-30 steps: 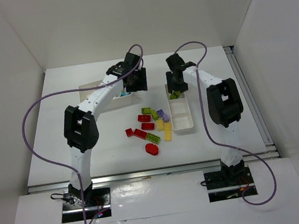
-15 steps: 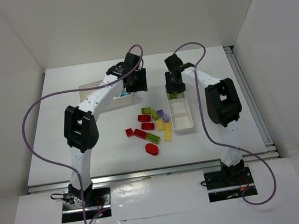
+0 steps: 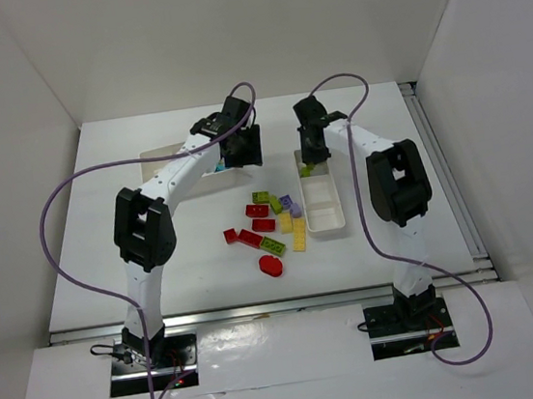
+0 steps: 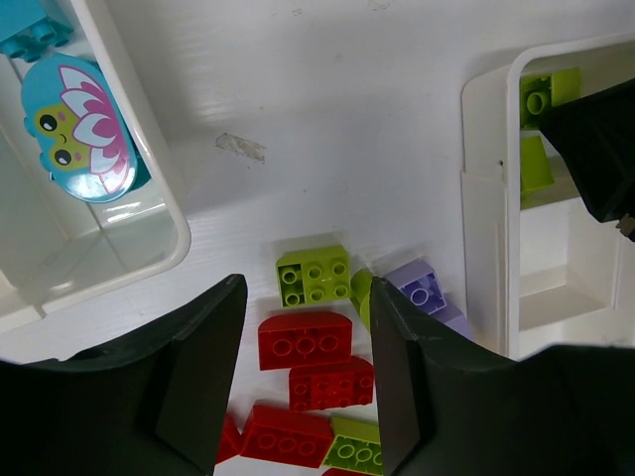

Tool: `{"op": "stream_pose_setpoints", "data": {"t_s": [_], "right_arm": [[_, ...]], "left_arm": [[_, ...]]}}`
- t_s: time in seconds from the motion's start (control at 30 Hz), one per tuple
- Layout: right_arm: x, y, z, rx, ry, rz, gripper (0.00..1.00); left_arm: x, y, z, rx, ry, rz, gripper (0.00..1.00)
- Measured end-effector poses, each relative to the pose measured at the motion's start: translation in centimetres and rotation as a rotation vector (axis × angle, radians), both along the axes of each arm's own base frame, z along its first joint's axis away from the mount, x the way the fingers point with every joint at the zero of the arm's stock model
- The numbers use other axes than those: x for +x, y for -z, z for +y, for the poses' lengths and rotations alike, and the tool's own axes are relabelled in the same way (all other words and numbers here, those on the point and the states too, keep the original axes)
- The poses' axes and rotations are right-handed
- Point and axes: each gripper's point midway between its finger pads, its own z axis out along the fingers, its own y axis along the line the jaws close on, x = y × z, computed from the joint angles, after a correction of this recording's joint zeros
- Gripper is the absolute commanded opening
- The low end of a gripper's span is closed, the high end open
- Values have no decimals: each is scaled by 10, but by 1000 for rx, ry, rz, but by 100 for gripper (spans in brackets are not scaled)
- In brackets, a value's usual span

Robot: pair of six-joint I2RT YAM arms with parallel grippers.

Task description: Sort the legos into containers by color

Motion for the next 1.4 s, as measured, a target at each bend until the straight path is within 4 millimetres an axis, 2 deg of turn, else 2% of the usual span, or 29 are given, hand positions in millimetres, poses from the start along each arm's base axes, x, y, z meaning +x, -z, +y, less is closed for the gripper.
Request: {"op": "stream_pose_setpoints", "data": {"t_s": [0.13,0.3,0.4,0.47,0.57,0.63,0.73,0.8,0.87,0.93,1.0,1.07,1.17,1.27,1.4], "right_arm": [[1,-18,-2,-2,7,-40,24],[3,-71,0,29,9,-152,24],[2,-97,7,51,-5,-207,24],[2,-111,18,67,-27,-235,24],[4,-134,48,110,-87,-282,24],[7,-154,72,144,-137,-322,24],[10,-184,115,198,-235,-393,24],[9,-197,145,230,-304,-426,24],[6,-202,172,259,-371,-446,24],[1,-199,193,277,-428,-444,24],[-6,-190,212,293,-478,-429,24],[-11,-179,227,302,-519,-408,24],[-13,-165,240,303,-552,-383,24],[-16,-159,243,302,-564,-370,24],[-17,-161,245,304,-568,-374,24]], "left_arm": [[0,0,1,1,-2,0,62],[3,-4,10,4,-20,-2,62],[9,-11,25,-2,-54,-10,62],[16,-22,44,-10,-93,-24,64],[29,-46,88,-21,-187,-65,64],[35,-59,124,-10,-269,-86,64],[41,-68,185,13,-417,-91,64],[44,-68,228,25,-516,-84,64],[44,-65,271,28,-622,-73,64],[44,-61,310,38,-711,-68,66],[49,-57,334,34,-771,-64,66],[64,-50,342,23,-784,-60,66],[101,-41,336,-7,-758,-92,66],[127,-28,330,-35,-733,-127,66],[147,-6,317,-104,-678,-125,66]]}}
